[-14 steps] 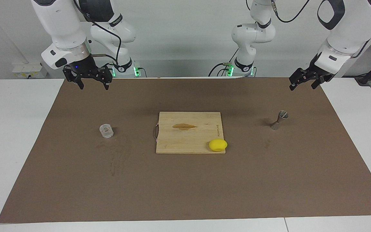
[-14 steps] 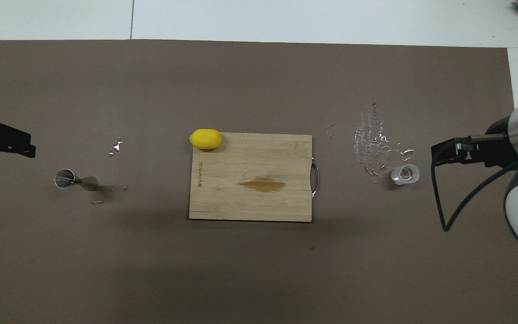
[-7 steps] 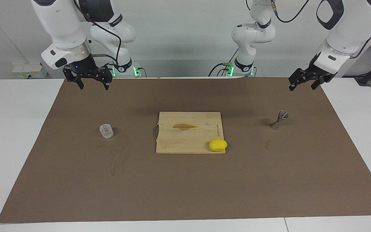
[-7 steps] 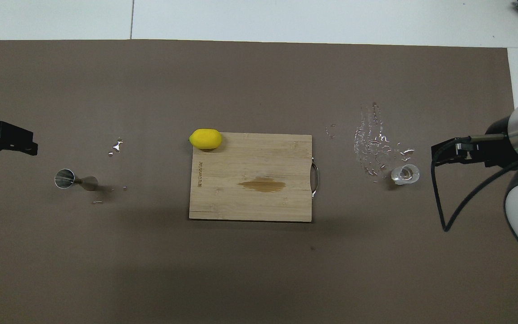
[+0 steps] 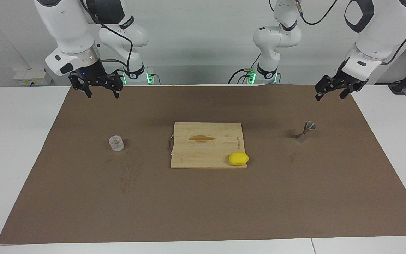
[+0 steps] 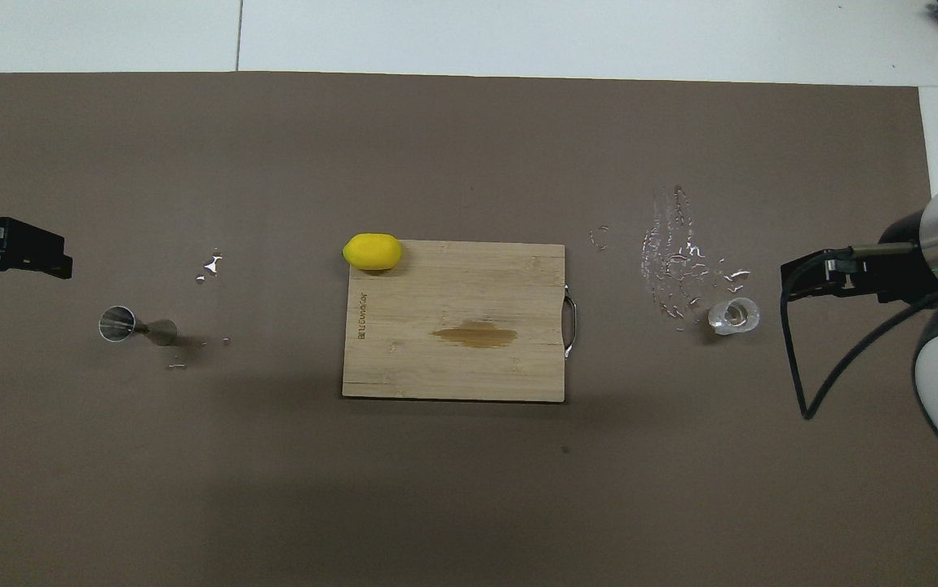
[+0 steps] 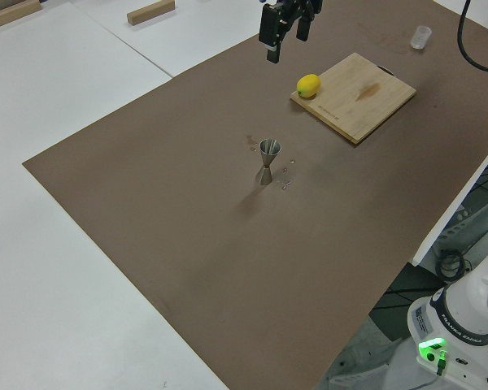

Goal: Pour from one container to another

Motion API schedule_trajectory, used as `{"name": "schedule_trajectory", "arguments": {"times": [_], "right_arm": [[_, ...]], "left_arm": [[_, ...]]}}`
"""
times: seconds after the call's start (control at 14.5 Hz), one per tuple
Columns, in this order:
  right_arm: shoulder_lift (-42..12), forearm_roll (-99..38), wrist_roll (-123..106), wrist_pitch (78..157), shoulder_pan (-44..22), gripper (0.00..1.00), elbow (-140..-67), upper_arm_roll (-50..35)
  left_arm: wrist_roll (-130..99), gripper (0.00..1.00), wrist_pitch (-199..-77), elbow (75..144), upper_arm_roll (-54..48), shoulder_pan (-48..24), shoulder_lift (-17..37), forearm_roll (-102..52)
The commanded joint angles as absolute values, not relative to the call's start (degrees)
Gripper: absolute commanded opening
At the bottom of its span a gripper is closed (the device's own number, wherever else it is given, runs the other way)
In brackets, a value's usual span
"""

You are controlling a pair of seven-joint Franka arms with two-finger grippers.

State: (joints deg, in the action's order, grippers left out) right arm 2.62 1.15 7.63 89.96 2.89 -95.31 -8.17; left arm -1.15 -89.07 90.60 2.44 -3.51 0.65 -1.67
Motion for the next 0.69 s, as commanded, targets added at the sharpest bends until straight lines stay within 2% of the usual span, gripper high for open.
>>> {"name": "schedule_trajectory", "arguments": {"times": [0.0,0.21,0.62], "right_arm": [[2.99,1.05,6.59,89.65,3.60,1.00,-95.36,-8.35],[2.99,1.05,6.59,89.65,3.60,1.00,-95.36,-8.35],[2.99,1.05,6.59,89.65,3.52,1.00,-95.36,-8.35]], "left_arm": [[-3.42,1.00,-92.28,92.81,2.64,-4.31,-0.26,-0.62],[-6.49,1.00,-95.78,94.65,2.55,-4.92,-0.88,-0.62],[-10.37,1.00,-109.14,105.28,2.55,-5.89,-4.65,-0.62]]}}
